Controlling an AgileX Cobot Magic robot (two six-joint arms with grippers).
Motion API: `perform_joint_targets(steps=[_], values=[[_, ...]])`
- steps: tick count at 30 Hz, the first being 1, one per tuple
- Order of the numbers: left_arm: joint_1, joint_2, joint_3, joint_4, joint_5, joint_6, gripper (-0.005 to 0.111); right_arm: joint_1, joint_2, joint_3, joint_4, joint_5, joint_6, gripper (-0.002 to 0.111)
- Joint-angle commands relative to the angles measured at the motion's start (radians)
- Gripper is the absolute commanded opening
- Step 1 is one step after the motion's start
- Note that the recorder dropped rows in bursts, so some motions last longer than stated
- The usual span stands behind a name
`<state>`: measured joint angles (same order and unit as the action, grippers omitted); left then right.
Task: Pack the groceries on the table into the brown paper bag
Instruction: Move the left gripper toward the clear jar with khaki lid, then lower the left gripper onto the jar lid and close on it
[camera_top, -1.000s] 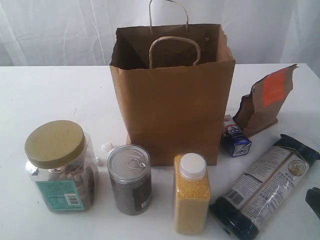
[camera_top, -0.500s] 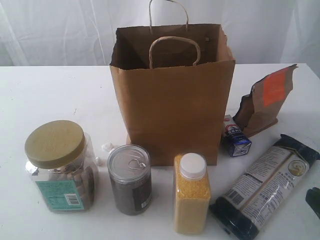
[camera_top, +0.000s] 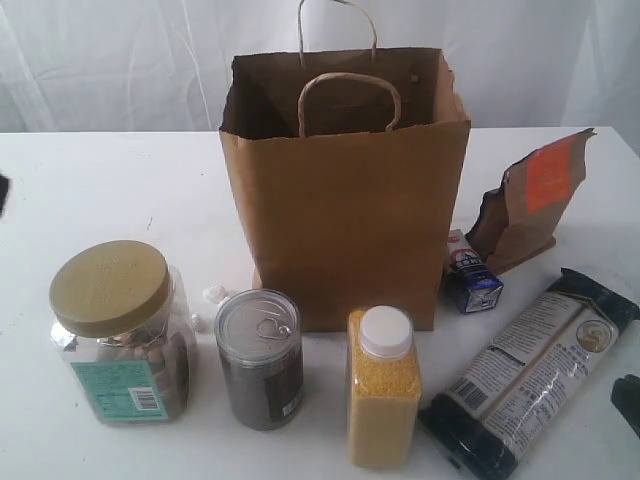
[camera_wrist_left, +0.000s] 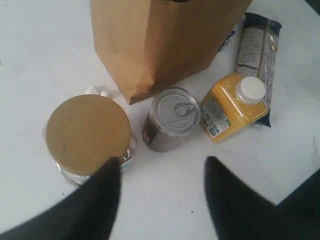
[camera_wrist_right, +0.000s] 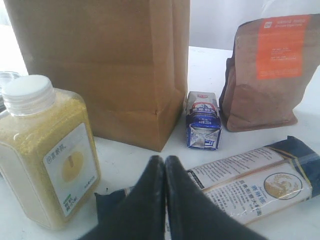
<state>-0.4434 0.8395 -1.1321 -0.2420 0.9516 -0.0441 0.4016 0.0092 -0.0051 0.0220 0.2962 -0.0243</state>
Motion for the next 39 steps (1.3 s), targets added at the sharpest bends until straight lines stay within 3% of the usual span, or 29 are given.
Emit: perform_joint_targets(steps=[1,5,11,15,29,39], values=[[0.001,0.16,-0.069,-0.015,0.076,0.015,0.081,-0.003,-0.006,0.005,-0.005,-0.006,0.002,0.0],[0.001,0.277,-0.106,-0.008,0.144,0.029,0.084,-0.003,-0.006,0.005,-0.005,-0.006,0.016,0.0],[0.001,0.358,-0.154,0.031,0.124,0.044,0.106,-0.003,-0.006,0.005,-0.005,-0.006,0.016,0.0],[0.001,0.377,-0.155,0.101,0.115,0.044,0.105,-0.003,-0.006,0.005,-0.005,-0.006,0.016,0.0],[0.001,0.501,-0.155,0.124,0.11,-0.011,0.105,-0.003,-0.006,0.005,-0.005,-0.006,0.016,0.0],[0.001,0.587,-0.239,0.152,0.136,-0.005,0.105,-0.003,-0.006,0.005,-0.005,-0.006,0.016,0.0]])
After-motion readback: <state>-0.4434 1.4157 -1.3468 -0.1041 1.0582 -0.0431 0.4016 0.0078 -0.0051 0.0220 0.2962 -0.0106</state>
